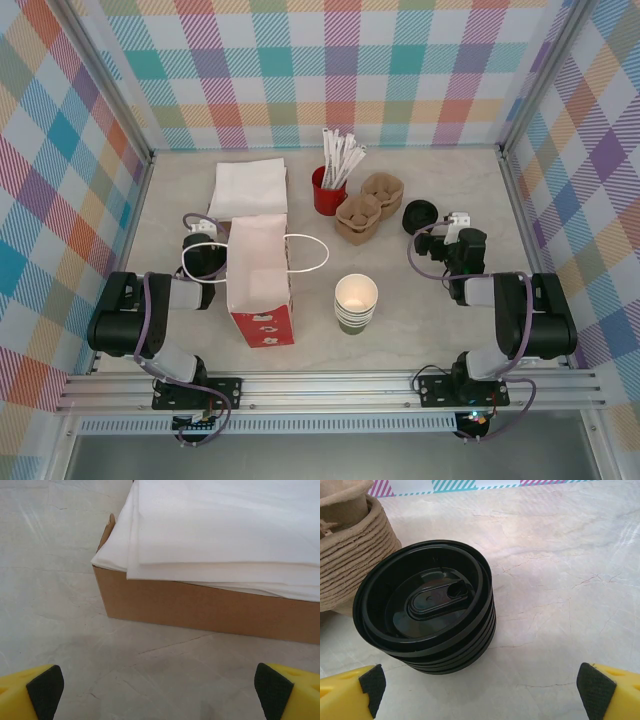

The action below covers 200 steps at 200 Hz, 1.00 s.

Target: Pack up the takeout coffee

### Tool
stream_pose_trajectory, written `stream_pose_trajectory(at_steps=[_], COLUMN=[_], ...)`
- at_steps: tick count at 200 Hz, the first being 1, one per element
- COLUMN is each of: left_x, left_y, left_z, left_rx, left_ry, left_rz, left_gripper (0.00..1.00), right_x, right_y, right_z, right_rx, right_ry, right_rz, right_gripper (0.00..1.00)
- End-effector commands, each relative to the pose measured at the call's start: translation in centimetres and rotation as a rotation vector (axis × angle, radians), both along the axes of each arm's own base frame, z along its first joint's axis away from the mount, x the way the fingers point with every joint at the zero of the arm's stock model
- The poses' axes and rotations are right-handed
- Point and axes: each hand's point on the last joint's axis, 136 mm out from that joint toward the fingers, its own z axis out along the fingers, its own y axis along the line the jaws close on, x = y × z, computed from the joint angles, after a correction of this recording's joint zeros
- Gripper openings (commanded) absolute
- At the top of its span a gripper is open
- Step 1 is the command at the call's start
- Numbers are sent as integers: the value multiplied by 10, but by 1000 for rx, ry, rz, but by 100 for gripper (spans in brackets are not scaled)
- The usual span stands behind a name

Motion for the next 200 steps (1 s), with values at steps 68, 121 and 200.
stream_pose_trajectory(at_steps=[68, 121, 200], left_x=[9, 9, 13], left_y=[-7, -6, 40], left_z=[13, 13, 55], left_rx=[-1, -1, -25], left_ry=[-46, -43, 33], left_rz=[-29, -28, 222], left_gripper=[100, 100, 100], right_x=[6, 7, 5], right_y=[4, 5, -15], right_z=[10, 10, 19], right_rx=[8, 10, 10], right_ry=[-34, -34, -39], right_rz=[22, 23, -97], right_gripper=[100, 100, 100])
